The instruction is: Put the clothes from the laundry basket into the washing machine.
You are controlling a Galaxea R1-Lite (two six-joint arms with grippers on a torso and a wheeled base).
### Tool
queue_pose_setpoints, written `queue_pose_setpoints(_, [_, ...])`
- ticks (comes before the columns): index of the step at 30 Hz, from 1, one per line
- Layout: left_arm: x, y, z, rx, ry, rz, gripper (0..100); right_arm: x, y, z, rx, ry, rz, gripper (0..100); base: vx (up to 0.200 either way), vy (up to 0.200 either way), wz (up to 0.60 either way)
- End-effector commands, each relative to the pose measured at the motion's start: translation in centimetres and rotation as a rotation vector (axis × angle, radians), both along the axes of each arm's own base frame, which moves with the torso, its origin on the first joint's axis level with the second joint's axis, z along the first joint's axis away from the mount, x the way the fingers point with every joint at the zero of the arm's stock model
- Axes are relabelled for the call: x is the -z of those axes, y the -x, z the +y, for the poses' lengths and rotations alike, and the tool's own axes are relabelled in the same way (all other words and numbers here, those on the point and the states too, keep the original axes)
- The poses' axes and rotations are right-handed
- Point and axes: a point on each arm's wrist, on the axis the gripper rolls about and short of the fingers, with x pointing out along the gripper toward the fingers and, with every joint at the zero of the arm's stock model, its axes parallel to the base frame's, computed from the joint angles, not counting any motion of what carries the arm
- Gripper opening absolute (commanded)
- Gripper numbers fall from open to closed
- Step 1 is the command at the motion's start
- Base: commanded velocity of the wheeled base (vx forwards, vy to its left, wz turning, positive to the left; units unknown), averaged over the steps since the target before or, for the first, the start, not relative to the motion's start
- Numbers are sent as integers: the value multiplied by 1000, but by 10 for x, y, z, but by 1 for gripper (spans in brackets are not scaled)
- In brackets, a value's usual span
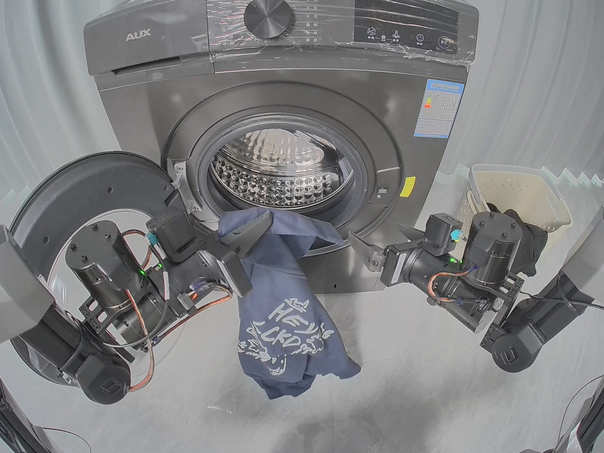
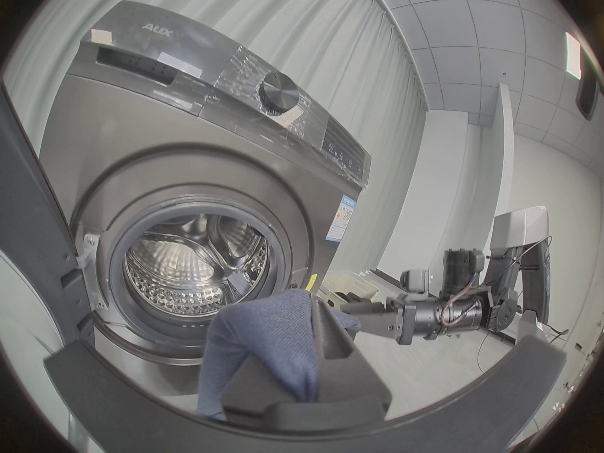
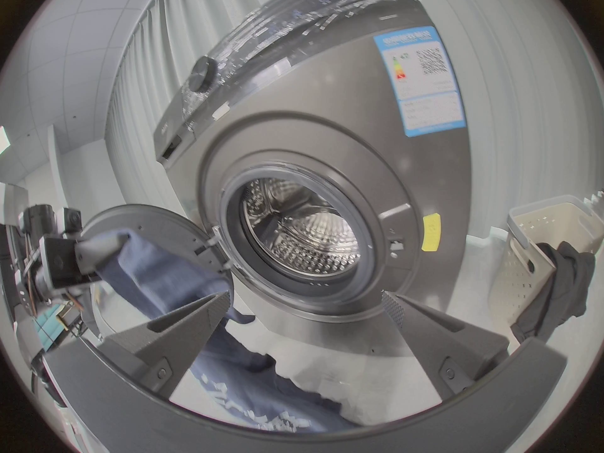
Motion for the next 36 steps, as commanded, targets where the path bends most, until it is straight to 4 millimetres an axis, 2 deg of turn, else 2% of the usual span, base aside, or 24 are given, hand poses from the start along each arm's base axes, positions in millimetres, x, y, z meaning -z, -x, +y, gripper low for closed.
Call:
queue_pose_setpoints(1, [-13,4,3,-5,24,-39,0,12,-2,-16,27,27,39,100,0,0,0])
queue_pose_setpoints(5, [-24,7,6,-5,45,-73,0,17,-2,-23,28,40,53,100,0,0,0])
queue_pose_setpoints(12, [-50,15,11,-8,97,-155,0,41,-2,-27,35,92,121,100,0,0,0])
queue_pose_setpoints(19, [-54,14,11,-6,107,-171,0,62,-8,-23,34,138,157,100,0,0,0])
queue_pose_setpoints(27, [-53,14,10,-3,105,-168,0,74,-32,-19,63,136,157,100,0,0,0])
queue_pose_setpoints(32, [-53,15,9,2,106,-170,0,94,-49,-14,74,148,177,100,0,0,0])
queue_pose_setpoints(36, [-52,13,8,3,102,-163,0,109,-63,-1,62,149,175,100,0,0,0])
